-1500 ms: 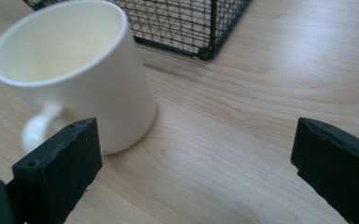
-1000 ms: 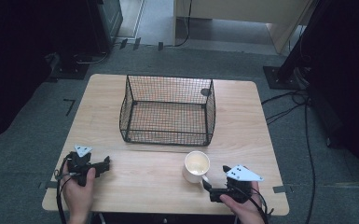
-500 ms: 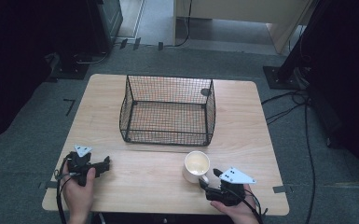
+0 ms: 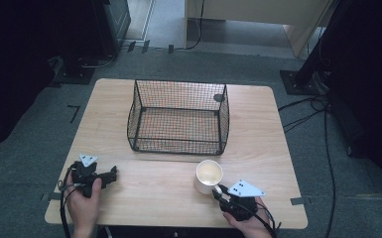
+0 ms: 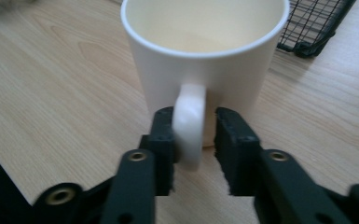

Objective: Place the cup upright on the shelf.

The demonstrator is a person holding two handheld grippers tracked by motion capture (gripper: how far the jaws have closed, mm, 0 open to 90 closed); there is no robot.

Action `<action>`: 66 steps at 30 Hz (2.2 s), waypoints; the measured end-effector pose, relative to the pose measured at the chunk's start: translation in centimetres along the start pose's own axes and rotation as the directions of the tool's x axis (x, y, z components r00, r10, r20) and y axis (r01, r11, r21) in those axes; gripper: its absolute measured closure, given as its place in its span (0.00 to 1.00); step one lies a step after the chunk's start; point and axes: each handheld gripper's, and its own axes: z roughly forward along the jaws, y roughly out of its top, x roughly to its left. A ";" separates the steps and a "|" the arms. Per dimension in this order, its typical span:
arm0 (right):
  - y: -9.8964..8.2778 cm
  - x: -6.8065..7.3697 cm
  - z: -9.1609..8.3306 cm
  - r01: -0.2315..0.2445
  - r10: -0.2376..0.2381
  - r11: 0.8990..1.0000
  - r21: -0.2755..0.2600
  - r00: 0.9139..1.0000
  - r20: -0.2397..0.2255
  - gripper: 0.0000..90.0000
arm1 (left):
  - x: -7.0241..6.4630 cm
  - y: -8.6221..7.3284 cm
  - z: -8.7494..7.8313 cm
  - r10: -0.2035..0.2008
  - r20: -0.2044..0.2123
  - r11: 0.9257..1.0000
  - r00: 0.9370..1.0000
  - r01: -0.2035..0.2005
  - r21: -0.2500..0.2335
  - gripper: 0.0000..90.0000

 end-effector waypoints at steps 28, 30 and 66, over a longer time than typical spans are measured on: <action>1.1 0.5 -0.4 0.080 -0.077 0.994 -0.075 0.996 0.043 0.90 | 0.0 0.0 0.0 0.004 0.003 1.000 1.000 -0.004 0.001 0.00; 1.4 0.7 -0.5 0.083 -0.080 0.993 -0.080 0.996 0.036 0.90 | 0.0 0.0 0.0 0.005 0.004 1.000 1.000 -0.005 0.001 0.00; 8.0 1.4 -0.8 0.128 -0.129 0.967 -0.221 0.992 0.008 0.90 | 0.0 0.0 0.0 0.008 0.007 1.000 1.000 -0.008 0.000 0.00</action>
